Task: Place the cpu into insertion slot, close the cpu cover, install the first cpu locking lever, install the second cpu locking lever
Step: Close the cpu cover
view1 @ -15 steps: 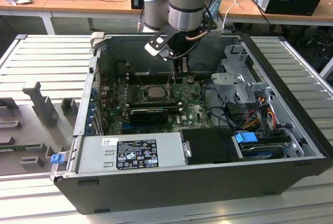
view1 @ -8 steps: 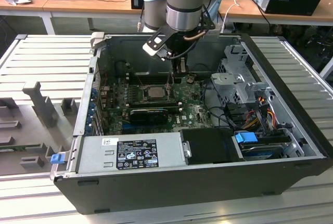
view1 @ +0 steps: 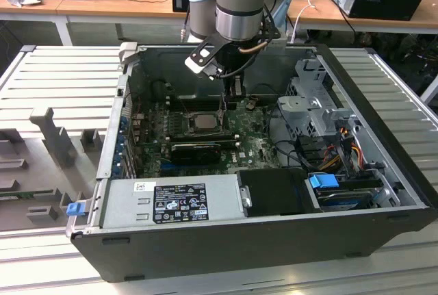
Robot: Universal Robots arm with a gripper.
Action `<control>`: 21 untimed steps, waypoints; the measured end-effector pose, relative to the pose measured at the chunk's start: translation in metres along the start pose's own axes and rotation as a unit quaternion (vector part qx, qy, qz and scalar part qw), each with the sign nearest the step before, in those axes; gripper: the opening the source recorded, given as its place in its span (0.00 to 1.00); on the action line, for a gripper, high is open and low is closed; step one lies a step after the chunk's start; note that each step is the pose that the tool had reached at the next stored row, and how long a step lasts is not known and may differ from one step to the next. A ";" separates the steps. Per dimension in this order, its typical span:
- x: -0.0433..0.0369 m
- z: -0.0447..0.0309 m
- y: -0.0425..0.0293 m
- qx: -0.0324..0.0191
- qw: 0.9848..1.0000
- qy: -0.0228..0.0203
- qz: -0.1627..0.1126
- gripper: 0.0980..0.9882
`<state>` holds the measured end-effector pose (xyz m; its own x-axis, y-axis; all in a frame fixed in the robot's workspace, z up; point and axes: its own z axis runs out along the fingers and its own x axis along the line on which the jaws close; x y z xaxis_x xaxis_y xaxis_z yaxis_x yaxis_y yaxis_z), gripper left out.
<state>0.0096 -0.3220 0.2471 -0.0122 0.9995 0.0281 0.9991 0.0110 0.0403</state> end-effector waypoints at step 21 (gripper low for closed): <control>-0.0004 0.0210 -0.0331 0.011 1.000 0.003 -0.025 0.01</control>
<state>-0.0227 -0.3221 0.2248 -0.0623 0.9975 0.0319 0.9979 0.0617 0.0189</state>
